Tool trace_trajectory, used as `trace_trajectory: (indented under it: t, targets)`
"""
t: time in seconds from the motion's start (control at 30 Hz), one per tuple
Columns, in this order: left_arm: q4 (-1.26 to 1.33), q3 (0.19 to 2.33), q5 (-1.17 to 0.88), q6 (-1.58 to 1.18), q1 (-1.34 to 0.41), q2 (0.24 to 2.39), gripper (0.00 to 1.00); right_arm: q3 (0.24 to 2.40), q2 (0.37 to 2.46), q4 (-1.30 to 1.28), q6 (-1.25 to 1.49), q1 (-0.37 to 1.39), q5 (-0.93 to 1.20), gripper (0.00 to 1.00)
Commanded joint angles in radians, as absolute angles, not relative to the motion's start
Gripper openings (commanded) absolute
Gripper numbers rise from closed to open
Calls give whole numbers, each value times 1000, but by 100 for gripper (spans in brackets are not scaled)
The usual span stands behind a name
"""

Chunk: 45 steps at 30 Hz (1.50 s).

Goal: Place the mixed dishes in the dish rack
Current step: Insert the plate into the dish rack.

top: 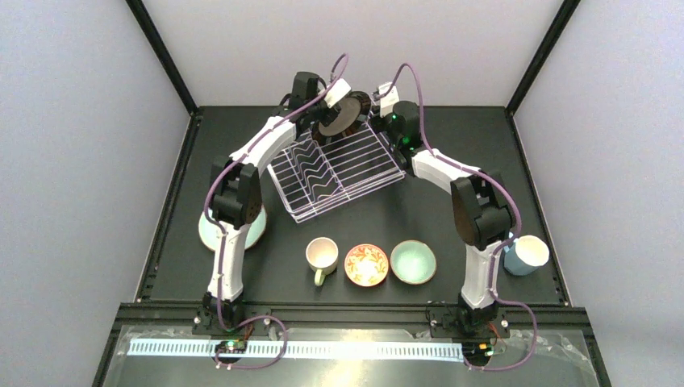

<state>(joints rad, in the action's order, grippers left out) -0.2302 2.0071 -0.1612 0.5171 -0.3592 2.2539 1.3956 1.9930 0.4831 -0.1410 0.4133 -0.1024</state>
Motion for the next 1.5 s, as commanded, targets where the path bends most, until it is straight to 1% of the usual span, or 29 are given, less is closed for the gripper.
trace_trajectory:
  t: [0.0, 0.07, 0.37, 0.63, 0.97, 1.13, 1.3, 1.37, 1.47]
  targets:
    - [-108, 2083, -99, 460, -354, 2272, 21, 1404, 2008, 514, -147, 418, -112, 57]
    - [-113, 2099, -72, 443, -355, 2280, 26, 1411, 2009, 507, -148, 417, -110, 58]
    - [-97, 2114, -16, 375, -336, 2282, 35, 1431, 2016, 487, -147, 417, -103, 58]
    - [-100, 2163, -3, 331, -323, 2282, 39, 1460, 2023, 462, -151, 418, -99, 58]
    - [-113, 2180, 65, 247, -323, 2243, 38, 1515, 2007, 402, -145, 419, -98, 58]
    - [-180, 2184, 172, 45, -323, 2141, 39, 1595, 1979, 302, -135, 433, -91, 58]
    - [-386, 2171, 272, -213, -322, 2024, 40, 1731, 1959, 134, -106, 464, -48, 58]
    - [-464, 2132, 320, -308, -323, 1966, 40, 1784, 1959, 60, -93, 485, -22, 58]
    - [-543, 2019, 376, -420, -323, 1841, 40, 1846, 1950, -62, -91, 542, 16, 58]
